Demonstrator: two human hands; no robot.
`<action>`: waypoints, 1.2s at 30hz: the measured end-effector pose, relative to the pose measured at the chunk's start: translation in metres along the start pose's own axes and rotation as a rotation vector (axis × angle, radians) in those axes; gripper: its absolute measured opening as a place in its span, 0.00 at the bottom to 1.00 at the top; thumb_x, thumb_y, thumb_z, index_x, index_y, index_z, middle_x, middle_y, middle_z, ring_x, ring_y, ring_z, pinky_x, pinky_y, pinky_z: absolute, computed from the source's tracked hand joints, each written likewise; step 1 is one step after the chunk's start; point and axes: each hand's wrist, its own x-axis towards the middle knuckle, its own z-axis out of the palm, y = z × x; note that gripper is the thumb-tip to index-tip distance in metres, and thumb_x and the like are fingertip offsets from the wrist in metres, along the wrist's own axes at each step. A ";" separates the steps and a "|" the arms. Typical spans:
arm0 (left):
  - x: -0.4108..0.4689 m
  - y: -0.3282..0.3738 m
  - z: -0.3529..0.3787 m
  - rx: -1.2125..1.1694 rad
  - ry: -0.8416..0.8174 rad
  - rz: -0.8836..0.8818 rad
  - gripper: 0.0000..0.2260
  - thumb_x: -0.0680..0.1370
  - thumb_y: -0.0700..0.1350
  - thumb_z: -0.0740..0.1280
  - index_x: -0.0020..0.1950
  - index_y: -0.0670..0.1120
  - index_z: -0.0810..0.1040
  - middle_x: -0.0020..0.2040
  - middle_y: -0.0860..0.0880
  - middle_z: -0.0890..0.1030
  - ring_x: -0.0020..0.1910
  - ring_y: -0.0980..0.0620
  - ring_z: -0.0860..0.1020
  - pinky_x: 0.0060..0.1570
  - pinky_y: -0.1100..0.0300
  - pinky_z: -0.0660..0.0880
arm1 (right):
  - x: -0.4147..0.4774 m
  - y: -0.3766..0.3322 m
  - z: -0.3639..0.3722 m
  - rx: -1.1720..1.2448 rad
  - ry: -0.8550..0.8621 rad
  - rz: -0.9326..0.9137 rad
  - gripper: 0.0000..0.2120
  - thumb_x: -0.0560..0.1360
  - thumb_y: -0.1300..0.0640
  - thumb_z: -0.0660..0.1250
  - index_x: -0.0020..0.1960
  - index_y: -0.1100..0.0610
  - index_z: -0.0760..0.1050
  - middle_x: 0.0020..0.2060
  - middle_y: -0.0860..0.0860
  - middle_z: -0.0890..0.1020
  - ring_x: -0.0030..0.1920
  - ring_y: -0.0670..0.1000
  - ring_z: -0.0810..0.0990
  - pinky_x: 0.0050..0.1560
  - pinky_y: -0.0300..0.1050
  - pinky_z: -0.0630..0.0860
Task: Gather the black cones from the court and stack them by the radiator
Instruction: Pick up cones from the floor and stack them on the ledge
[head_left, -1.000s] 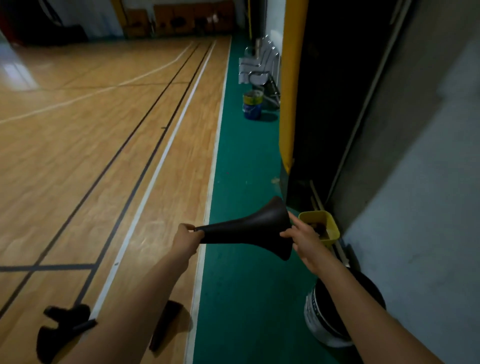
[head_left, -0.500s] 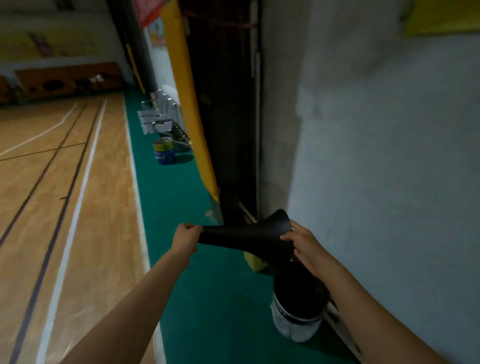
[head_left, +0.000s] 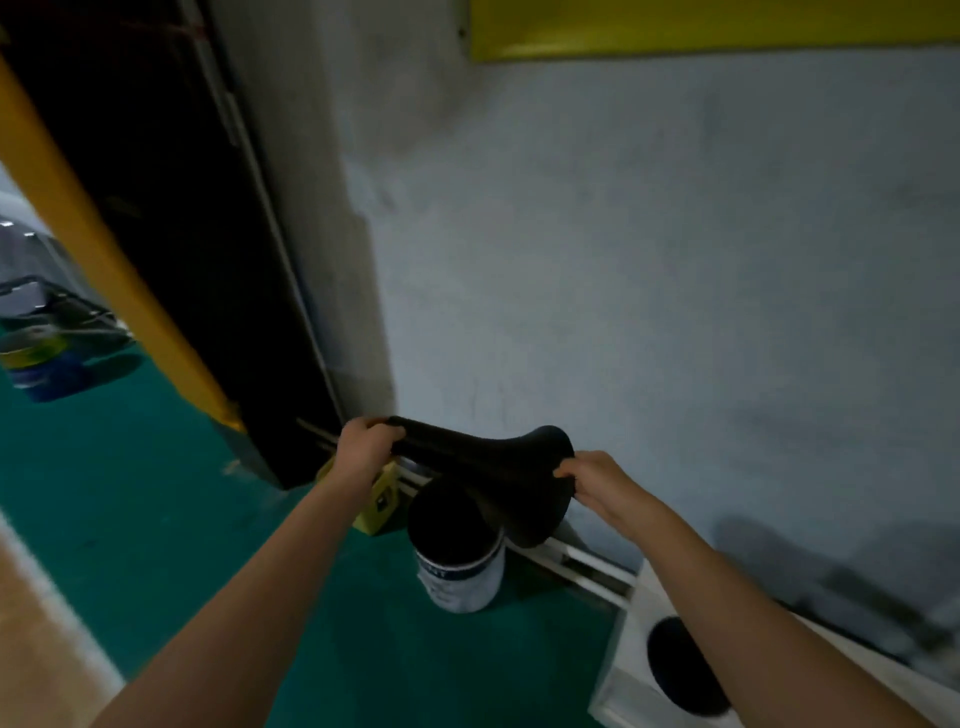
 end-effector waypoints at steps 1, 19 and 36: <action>-0.004 0.005 0.023 0.012 -0.042 0.005 0.09 0.78 0.35 0.64 0.57 0.35 0.76 0.47 0.39 0.79 0.46 0.42 0.78 0.47 0.55 0.76 | -0.003 0.009 -0.020 0.039 0.044 0.033 0.15 0.74 0.64 0.64 0.59 0.67 0.74 0.56 0.63 0.80 0.58 0.60 0.78 0.62 0.53 0.74; -0.051 0.007 0.393 0.474 -0.534 0.260 0.20 0.74 0.42 0.70 0.65 0.41 0.75 0.62 0.42 0.77 0.60 0.43 0.76 0.63 0.51 0.72 | 0.017 0.188 -0.294 0.380 0.347 0.317 0.09 0.73 0.63 0.64 0.53 0.64 0.75 0.44 0.58 0.78 0.43 0.52 0.77 0.46 0.42 0.74; -0.021 -0.094 0.489 0.964 -0.885 0.430 0.18 0.70 0.46 0.75 0.59 0.50 0.78 0.58 0.51 0.79 0.59 0.53 0.76 0.56 0.62 0.69 | 0.072 0.317 -0.282 0.832 0.306 0.679 0.05 0.74 0.67 0.63 0.44 0.59 0.71 0.48 0.59 0.72 0.44 0.60 0.76 0.37 0.45 0.72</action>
